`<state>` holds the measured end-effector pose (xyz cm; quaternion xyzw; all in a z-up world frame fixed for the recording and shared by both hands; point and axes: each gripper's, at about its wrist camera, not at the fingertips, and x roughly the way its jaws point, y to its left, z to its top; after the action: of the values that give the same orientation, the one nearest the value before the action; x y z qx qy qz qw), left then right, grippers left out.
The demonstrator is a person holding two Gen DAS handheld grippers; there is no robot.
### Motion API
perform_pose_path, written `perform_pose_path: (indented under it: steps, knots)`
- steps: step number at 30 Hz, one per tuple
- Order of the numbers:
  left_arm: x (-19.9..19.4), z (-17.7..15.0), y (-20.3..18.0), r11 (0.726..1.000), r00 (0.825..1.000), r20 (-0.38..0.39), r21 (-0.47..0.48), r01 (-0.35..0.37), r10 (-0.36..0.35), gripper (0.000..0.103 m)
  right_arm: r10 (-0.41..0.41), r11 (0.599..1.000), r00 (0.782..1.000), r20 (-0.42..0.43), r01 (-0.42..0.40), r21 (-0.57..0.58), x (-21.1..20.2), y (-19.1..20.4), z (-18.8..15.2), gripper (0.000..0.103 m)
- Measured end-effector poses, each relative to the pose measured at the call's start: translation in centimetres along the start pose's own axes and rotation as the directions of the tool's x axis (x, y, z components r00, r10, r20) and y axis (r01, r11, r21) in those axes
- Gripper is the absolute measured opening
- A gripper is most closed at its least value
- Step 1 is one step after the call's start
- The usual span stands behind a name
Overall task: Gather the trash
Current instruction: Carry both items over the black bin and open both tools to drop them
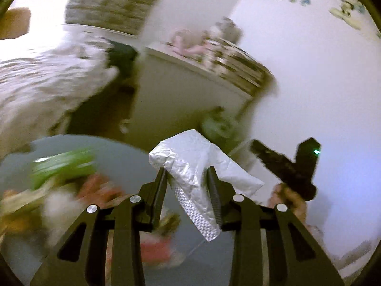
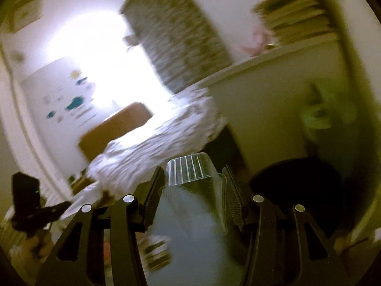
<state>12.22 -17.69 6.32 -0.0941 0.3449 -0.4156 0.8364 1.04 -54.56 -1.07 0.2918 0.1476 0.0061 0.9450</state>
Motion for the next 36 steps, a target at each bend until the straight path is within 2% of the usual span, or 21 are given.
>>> perform_pose_path:
  steps: [3, 6, 11, 13, 15, 25, 28, 29, 30, 32, 36]
  knots:
    - [6.3, 1.4, -2.2, 0.998, 0.996, -0.054, 0.003, 0.069, -0.069, 0.035, -0.078, 0.996, 0.997, 0.004, 0.078, 0.046, 0.9, -4.0, 0.5, 0.051]
    - [11.7, 2.0, -3.2, 0.995, 0.989, -0.112, -0.028, 0.096, -0.098, 0.035, -0.132, 0.987, 0.991, -0.01, 0.132, 0.089, 2.2, -7.4, 0.3, 0.051]
    - [19.4, 1.7, -4.9, 0.997, 0.975, -0.208, -0.031, 0.077, -0.082, 0.035, -0.208, 0.965, 0.976, -0.065, 0.215, 0.153, 4.3, -11.9, -1.3, 0.051]
    - [21.4, 1.4, -5.2, 0.997, 0.968, -0.242, -0.025, 0.067, -0.071, 0.035, -0.194, 0.96, 0.978, -0.077, 0.206, 0.191, 4.9, -13.1, -1.1, 0.051]
    - [23.5, 1.2, -5.4, 0.999, 0.958, -0.282, -0.016, 0.052, -0.054, 0.035, -0.217, 0.956, 0.971, -0.096, 0.231, 0.181, 5.4, -13.8, -1.2, 0.051]
    - [27.5, 0.0, -4.2, 1.0, 0.926, -0.378, -0.016, -0.005, -0.001, 0.035, -0.226, 0.945, 0.962, -0.155, 0.255, 0.203, 6.9, -14.4, -1.7, 0.051]
    - [27.8, -0.3, -4.0, 0.999, 0.919, -0.394, -0.022, -0.029, 0.018, 0.039, -0.218, 0.944, 0.962, -0.163, 0.251, 0.216, 7.1, -14.4, -1.5, 0.053]
    - [27.7, -0.3, -3.8, 0.999, 0.918, -0.396, -0.029, -0.034, 0.02, 0.048, -0.216, 0.943, 0.962, -0.166, 0.249, 0.219, 7.2, -14.4, -1.6, 0.054]
    - [27.5, -0.2, -3.7, 0.999, 0.92, -0.392, -0.035, -0.039, 0.023, 0.063, -0.217, 0.943, 0.962, -0.166, 0.25, 0.22, 7.4, -14.4, -1.4, 0.059]
    - [26.7, 0.1, -3.6, 0.998, 0.931, -0.365, -0.04, -0.04, 0.023, 0.077, -0.217, 0.943, 0.963, -0.157, 0.249, 0.22, 7.5, -14.2, -1.2, 0.066]
    - [25.1, 0.5, -4.0, 0.999, 0.941, -0.337, -0.039, -0.028, 0.014, 0.077, -0.216, 0.944, 0.965, -0.145, 0.245, 0.221, 7.2, -13.9, -1.3, 0.07]
